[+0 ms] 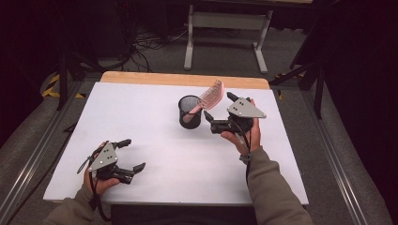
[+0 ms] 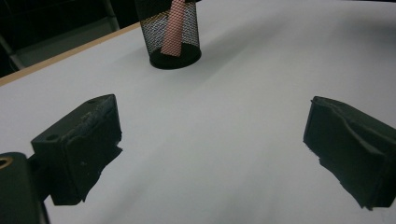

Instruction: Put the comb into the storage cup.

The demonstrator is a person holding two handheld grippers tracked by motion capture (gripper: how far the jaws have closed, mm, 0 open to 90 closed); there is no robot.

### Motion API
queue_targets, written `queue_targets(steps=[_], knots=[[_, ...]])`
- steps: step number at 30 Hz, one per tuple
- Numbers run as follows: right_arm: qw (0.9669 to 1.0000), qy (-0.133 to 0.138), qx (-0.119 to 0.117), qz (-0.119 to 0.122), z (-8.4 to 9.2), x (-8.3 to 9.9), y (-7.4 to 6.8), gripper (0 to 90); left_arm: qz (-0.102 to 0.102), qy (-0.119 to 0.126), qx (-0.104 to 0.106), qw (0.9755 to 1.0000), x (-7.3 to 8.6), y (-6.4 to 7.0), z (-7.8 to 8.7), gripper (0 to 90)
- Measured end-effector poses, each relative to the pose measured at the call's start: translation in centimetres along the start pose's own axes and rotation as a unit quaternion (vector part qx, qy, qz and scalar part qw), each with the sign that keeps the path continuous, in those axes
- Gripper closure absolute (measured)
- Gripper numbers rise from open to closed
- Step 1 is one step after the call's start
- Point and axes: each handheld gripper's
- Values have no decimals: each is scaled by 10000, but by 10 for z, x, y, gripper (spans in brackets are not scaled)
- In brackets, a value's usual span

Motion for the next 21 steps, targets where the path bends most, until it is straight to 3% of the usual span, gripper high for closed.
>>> queue_targets(steps=[8,16,21], knots=[[9999,-46,-45,102,6,4,-3,46,-3,-13,12,10000,0,1,-1,49],[9998,-40,-170,52,15,11,-2,46,-6,-26,-17,10000,0,1,-1,47],[9998,-36,-123,142,19,15,-5,46,-37,-55,-11,10000,0,2,-1,47]])
Point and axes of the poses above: each handheld gripper's, and its own axes: z roughly backward along the jaws, x roughly out of its underside, y roughly to its right, and after that the axes turned 5 degrees about -z, right-handed
